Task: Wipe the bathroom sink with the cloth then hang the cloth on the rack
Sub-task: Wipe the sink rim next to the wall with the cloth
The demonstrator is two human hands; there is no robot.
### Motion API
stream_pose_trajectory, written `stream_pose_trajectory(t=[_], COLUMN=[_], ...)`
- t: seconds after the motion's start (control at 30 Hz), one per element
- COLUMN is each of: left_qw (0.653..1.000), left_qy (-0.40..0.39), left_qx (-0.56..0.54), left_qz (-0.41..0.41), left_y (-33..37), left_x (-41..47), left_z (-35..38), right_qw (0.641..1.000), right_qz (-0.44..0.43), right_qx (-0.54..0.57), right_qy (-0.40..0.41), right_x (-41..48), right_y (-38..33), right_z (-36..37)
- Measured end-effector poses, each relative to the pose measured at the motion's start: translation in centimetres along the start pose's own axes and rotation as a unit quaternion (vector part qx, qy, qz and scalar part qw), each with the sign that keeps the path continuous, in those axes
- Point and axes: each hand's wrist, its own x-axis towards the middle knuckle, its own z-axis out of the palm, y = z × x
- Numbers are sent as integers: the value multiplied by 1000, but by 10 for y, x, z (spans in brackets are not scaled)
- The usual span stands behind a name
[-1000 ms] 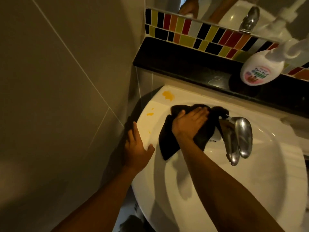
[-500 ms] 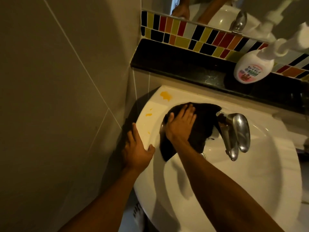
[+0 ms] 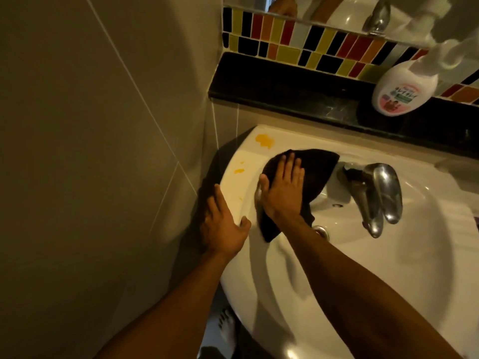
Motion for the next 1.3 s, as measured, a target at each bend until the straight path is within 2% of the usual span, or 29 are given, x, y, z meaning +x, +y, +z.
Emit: stream_pose_trajectory(t=[0.07,0.1,0.2,0.27,0.3,0.37,0.5,0.6,0.67,0.73,0.87,0.97,1.07,1.13,1.2,1.27,1.3], left_qw=[1000,1000,1000,1000,1000,1000,1000,1000,1000,1000,1000,1000,1000,1000,1000,1000,1000], left_qy=[0,1,3,4,6,9,7,7,7,10,10,8,2,-1,-3,-1,-1], left_qx=[-4,-7,-15,-11,-8,0,12,10,4,-2,-2,0,4,10,16,15,11], left_qz=[6,8,17,17,13,4,0,5,7,9,10,8,2,-2,-6,-7,-8], left_y=[-1,-2,-4,-3,-3,-2,0,-1,-1,-1,-1,0,2,2,2,3,3], left_x=[0,0,0,1,2,2,0,0,0,0,0,0,-2,-2,-2,-1,-1], left_z=[0,0,1,2,3,4,3,2,2,2,1,-1,-3,-3,-2,-1,-2], right_qw=[998,998,995,992,995,1000,993,988,969,944,960,981,981,957,907,866,856], right_qz=[-62,-63,60,98,84,-4,-119,-118,-44,37,107,84,50,68,104,117,107], right_qx=[0,12,76,70,48,-2,-20,101,242,319,230,111,123,227,359,449,474], right_qy=[-3,1,25,38,36,25,15,6,35,77,118,133,138,164,192,189,174], right_x=[0,0,0,3,3,-2,-1,3,3,5,16,22,28,29,27,31,34], right_y=[25,43,71,52,39,21,41,52,49,43,32,32,35,33,21,5,-2], right_z=[-5,-9,-21,-16,-10,2,-1,-10,-13,-13,-13,-16,-21,-25,-32,-37,-39])
